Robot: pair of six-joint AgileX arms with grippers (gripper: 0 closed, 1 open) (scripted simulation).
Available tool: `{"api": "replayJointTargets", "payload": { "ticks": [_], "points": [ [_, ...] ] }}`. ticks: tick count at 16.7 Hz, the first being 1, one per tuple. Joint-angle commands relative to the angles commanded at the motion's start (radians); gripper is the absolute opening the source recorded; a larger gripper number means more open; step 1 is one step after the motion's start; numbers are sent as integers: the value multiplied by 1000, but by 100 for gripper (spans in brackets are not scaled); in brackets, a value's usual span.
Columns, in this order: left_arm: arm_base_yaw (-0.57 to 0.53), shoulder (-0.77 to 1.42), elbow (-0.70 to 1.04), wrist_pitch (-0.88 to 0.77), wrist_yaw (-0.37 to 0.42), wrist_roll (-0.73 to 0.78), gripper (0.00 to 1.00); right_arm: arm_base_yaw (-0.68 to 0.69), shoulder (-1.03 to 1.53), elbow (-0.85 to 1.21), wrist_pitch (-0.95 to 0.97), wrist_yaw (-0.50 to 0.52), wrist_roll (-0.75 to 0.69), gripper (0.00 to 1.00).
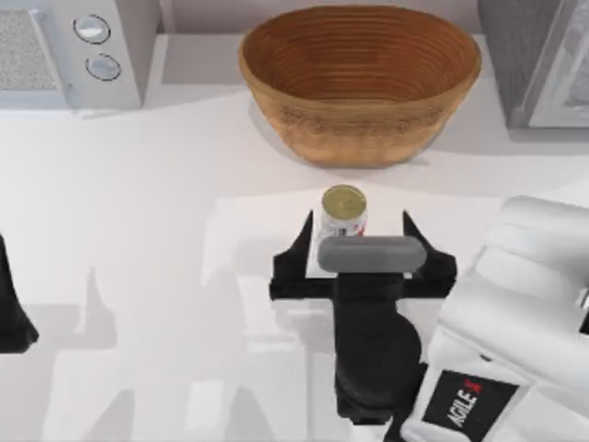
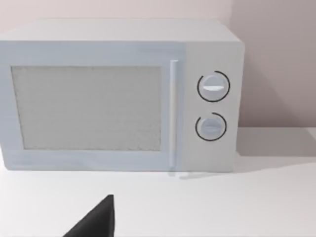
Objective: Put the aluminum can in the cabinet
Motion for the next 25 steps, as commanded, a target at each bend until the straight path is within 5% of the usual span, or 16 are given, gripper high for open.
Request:
{"api": "replayJointTargets", "payload": {
  "ticks": [11, 22, 25],
  "points": [
    [0, 0, 0, 0, 0, 0, 100, 52, 155, 60, 108, 56, -11, 100],
    [0, 0, 0, 0, 0, 0, 100, -83, 184, 205, -3, -81, -13, 100],
    [0, 0, 0, 0, 0, 0, 100, -83, 184, 205, -3, -81, -13, 77]
  ]
}}
